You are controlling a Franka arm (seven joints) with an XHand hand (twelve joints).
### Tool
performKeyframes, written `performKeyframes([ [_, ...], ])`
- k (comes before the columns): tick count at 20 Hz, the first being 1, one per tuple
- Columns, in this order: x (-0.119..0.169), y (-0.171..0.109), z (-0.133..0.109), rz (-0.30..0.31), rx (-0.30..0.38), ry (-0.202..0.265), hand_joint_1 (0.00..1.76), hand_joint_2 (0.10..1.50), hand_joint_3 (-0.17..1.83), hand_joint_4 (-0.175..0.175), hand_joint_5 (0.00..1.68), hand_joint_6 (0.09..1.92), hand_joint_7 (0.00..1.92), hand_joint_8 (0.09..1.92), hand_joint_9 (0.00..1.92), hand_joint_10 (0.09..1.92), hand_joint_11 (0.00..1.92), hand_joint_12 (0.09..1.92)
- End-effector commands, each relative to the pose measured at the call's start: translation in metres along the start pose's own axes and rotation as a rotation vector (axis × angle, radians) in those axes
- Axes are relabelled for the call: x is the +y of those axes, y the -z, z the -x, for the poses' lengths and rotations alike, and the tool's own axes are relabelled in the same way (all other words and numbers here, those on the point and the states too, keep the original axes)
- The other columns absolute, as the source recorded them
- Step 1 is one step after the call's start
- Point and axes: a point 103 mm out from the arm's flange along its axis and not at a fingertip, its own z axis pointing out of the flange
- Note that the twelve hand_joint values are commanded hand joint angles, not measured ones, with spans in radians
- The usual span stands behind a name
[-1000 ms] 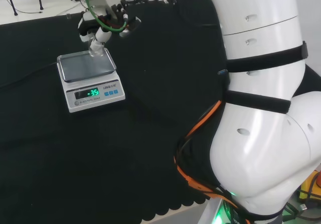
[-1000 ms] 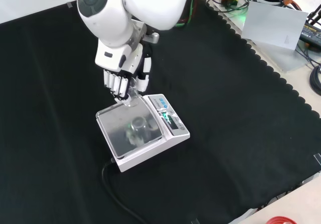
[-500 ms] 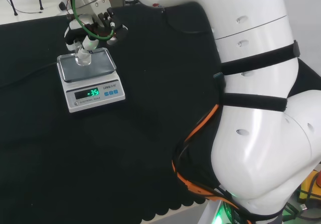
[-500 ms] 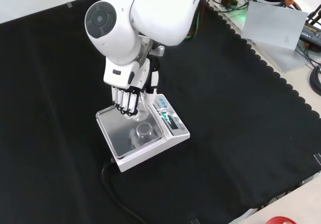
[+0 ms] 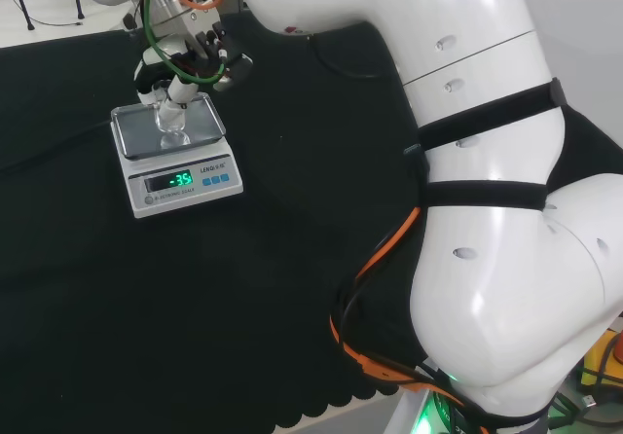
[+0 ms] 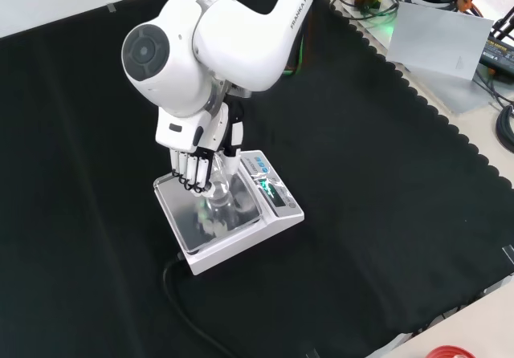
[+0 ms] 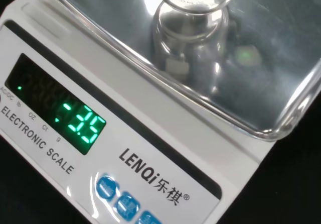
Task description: Put the beaker on the electronic balance.
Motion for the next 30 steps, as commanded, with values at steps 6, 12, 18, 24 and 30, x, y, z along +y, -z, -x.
performKeyframes([
  [6, 0.004, -0.004, 0.013, -0.008, 0.004, -0.016, 1.08, 1.25, -0.01, -0.162, 0.74, 1.36, 0.65, 0.91, 0.90, 0.81, 0.80, 1.18],
  [12, 0.009, -0.004, 0.010, -0.016, -0.011, -0.016, 1.08, 1.25, -0.01, -0.162, 0.74, 1.36, 0.65, 0.91, 0.90, 0.81, 0.80, 1.18],
  [18, 0.019, -0.005, 0.005, -0.037, -0.027, -0.013, 1.08, 1.25, -0.01, -0.162, 0.74, 1.36, 0.65, 0.91, 0.90, 0.81, 0.80, 1.18],
  [24, 0.020, -0.005, 0.006, -0.044, -0.023, -0.014, 1.07, 1.25, -0.02, -0.147, 0.70, 1.26, 0.64, 0.90, 0.89, 0.81, 0.79, 1.19],
  [30, 0.019, -0.003, 0.006, -0.043, -0.040, -0.016, 1.04, 1.24, -0.17, -0.108, 0.61, 1.01, 0.57, 0.84, 0.84, 0.77, 0.69, 1.24],
])
